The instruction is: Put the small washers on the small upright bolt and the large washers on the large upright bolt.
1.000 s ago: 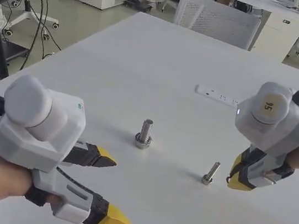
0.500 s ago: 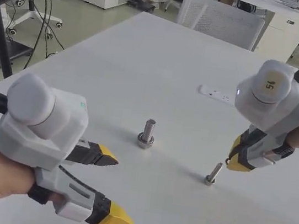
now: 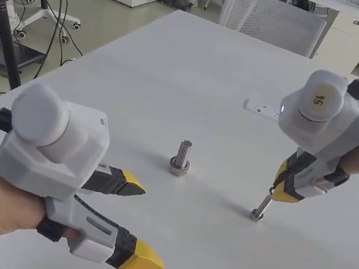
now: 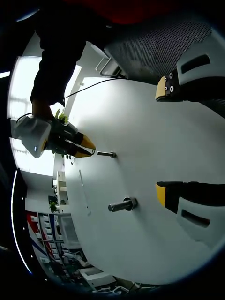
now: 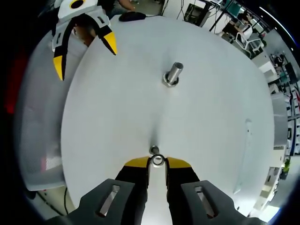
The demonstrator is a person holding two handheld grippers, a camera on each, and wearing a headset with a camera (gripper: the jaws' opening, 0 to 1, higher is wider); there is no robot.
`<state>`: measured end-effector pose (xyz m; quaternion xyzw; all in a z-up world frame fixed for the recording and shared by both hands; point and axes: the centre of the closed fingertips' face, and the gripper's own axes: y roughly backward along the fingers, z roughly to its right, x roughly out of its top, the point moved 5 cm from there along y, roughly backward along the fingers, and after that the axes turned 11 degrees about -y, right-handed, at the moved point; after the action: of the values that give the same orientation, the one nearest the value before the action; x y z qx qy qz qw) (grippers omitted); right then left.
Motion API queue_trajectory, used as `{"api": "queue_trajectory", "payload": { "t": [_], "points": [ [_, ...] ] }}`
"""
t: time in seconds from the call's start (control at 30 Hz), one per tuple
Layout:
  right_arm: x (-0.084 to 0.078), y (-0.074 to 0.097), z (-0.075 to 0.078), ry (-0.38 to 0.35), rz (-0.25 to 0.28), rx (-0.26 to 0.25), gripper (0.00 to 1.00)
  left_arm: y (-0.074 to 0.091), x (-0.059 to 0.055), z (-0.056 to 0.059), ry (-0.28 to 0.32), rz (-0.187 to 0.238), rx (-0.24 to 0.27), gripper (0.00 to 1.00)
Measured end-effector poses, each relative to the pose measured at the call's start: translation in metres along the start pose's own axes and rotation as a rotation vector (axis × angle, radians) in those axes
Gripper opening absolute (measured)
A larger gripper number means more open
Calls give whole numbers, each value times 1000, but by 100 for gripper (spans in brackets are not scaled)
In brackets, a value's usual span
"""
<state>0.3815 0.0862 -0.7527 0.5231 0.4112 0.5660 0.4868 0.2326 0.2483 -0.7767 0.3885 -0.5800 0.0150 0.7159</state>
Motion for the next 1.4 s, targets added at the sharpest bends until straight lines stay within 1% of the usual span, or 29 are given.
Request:
{"api": "queue_trajectory", "payload": {
  "t": [0.33,0.97,1.17,1.4],
  "points": [
    [-2,-6,2,0,-12,10,14,0,0,0,4,0,0,69],
    [-3,-11,4,1,-16,22,14,-1,0,-1,7,-11,-5,68],
    [-2,-15,5,-1,-20,32,14,0,0,-1,8,-13,-4,68],
    [-3,-21,1,-9,-26,42,14,1,-3,3,10,-15,-6,68]
  ]
}}
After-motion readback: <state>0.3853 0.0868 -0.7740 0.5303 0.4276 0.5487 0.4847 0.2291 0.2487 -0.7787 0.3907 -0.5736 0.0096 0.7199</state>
